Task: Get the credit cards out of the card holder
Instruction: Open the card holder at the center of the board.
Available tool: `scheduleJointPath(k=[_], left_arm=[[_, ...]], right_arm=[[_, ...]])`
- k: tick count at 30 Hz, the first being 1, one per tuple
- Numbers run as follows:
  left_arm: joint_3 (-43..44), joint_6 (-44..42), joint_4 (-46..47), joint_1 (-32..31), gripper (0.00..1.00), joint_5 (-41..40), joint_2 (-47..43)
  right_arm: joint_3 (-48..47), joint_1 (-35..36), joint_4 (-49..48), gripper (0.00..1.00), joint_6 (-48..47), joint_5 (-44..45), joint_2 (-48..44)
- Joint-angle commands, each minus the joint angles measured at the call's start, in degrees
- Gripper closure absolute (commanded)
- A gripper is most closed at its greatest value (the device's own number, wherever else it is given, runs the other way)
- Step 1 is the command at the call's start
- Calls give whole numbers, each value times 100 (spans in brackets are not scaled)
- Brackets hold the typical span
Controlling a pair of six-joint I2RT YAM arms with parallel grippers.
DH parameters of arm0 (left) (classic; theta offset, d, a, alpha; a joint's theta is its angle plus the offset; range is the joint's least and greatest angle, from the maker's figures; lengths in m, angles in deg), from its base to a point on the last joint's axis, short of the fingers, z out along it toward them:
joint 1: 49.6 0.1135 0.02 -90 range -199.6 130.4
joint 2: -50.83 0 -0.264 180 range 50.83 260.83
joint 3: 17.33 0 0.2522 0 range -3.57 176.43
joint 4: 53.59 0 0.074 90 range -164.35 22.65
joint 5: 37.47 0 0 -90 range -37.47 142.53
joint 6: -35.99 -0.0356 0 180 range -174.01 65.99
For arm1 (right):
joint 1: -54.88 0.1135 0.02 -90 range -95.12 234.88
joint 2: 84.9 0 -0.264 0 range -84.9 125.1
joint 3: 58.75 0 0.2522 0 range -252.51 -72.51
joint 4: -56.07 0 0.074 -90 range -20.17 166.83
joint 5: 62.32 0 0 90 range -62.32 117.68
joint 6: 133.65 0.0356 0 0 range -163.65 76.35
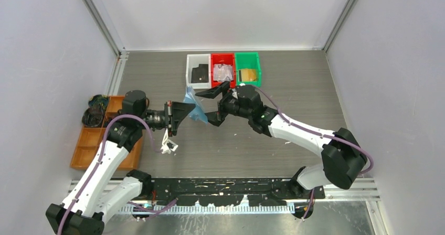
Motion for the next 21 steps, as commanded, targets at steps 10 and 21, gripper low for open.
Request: scheduleJointPath(k=[10, 21], left_arm=[[234, -1947, 854, -24, 100, -186, 62], [258, -1621, 1168, -24, 100, -243, 66]], right_arm=[[248, 229, 507, 3, 434, 669, -803], [-204, 355, -268, 13, 941, 1216, -95]])
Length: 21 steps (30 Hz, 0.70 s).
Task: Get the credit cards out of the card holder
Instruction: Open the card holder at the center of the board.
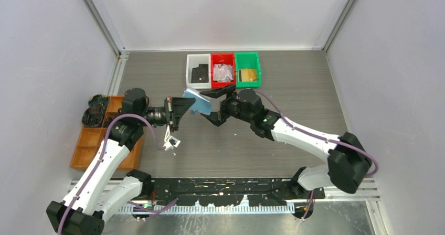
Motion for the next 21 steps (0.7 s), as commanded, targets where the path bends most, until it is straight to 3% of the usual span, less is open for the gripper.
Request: scheduleJointPath(k=[1, 5, 10, 11, 12, 14, 15, 18, 21], left_arm=[[268, -1549, 583, -18, 100, -9, -57], [235, -1389, 556, -20, 100, 19, -218], [47, -911, 39, -18, 98, -37, -598], [16, -796, -147, -18, 88, -84, -688], [-15, -622, -360, -22, 72, -142, -767], [-9, -251, -827, -23, 33, -311, -887], [20, -17, -1098, -18, 6, -418, -944], [154, 1608, -1619, -26, 0, -603, -1169], [402, 5079, -1715, -35, 0, -781, -1468]], right_arm=[[-611, 120, -521, 16, 233, 275, 491], [-577, 111, -967, 34, 302, 730, 579], [-730, -176, -1645, 73, -51, 756, 643], [-828, -224, -1699, 84, -205, 682, 637], [-926, -269, -1712, 93, -435, 605, 620], [-1139, -357, -1547, 99, -1059, 421, 533], [-1228, -403, -1496, 99, -1374, 318, 467], [-1437, -644, -1125, 99, -2522, -81, 170], [-1843, -770, -145, 99, -4228, -302, -272]])
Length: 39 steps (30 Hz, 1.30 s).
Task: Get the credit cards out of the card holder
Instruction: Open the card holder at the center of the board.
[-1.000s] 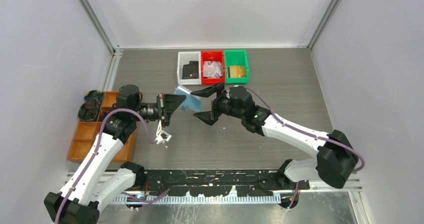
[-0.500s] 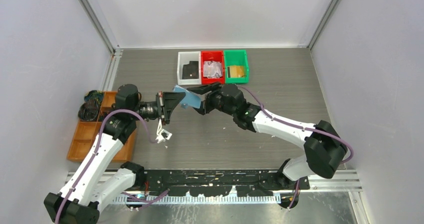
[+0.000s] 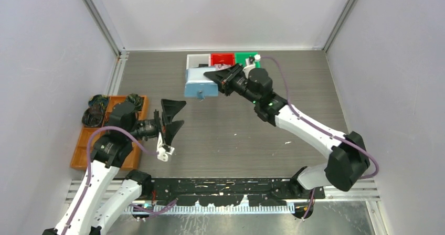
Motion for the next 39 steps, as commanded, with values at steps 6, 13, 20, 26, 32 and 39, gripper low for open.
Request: scheduleJointPath(k=[6, 13, 20, 26, 32, 39], left_arm=[[1888, 9111, -923, -34, 0, -1071, 276], [3127, 12748, -368, -22, 2, -570, 1245], [3046, 14186, 598, -21, 18, 396, 1509], [3039, 14323, 750, -15, 41, 1110, 1568], [2935, 14472, 904, -19, 65, 1206, 1582], [2770, 14261, 859, -17, 85, 1012, 1526]], right_arm=[[-900, -139, 1448, 99, -5019, -848, -1525], [-706, -107, 816, 99, -6093, -2456, -1873], [-531, 114, 507, 99, -6445, -3006, -2142], [-556, 230, 514, 99, -6469, -3573, -2077], [-584, 367, 501, 99, -6622, -3635, -2015], [-699, 601, 574, 99, -6797, -3634, -1930]])
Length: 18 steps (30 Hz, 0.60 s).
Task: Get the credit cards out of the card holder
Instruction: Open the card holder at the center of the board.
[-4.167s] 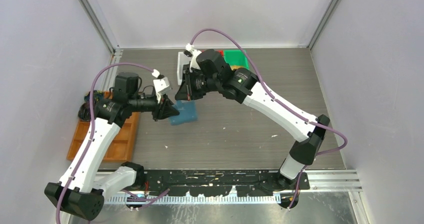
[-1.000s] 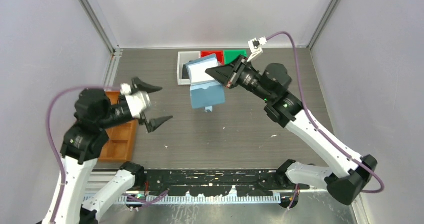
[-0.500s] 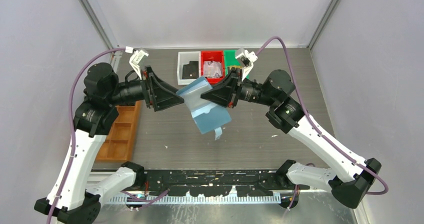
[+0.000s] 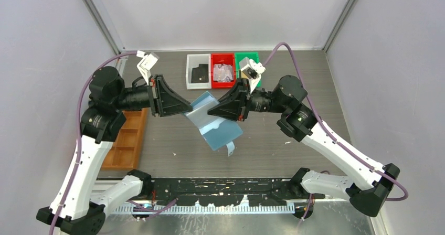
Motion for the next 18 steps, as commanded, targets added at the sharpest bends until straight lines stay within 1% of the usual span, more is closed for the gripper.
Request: scheduleJointPath(k=[1, 4, 5, 6, 7, 10, 13, 14, 18], left_arm=[[-59, -100, 323, -9, 87, 27, -116], [-57, -454, 193, -8, 99, -6, -172], [-37, -619, 111, -3, 100, -73, -207], [6, -815, 6, -4, 100, -149, -230], [62, -1011, -90, 0, 100, -244, -256], [308, -1637, -323, -1, 100, -648, -282], [544, -1999, -428, 0, 100, -1003, -225], [583, -2024, -431, 0, 100, -1109, -208], [541, -2058, -390, 1, 100, -1548, -207]], right_arm=[[-268, 154, -356, 99, -213, -77, -14], [-302, 202, -347, 99, -218, -57, 32], [-318, 224, -347, 98, -164, -49, 53], [-335, 229, -336, 92, -60, -49, 79], [-361, 227, -324, 83, 47, -91, 122], [-335, 228, -308, 61, 362, -292, 197], [-194, 226, -402, 47, 717, -303, 196], [-160, 223, -456, 45, 842, -284, 204], [-42, 227, -599, 44, 1242, -77, 221]])
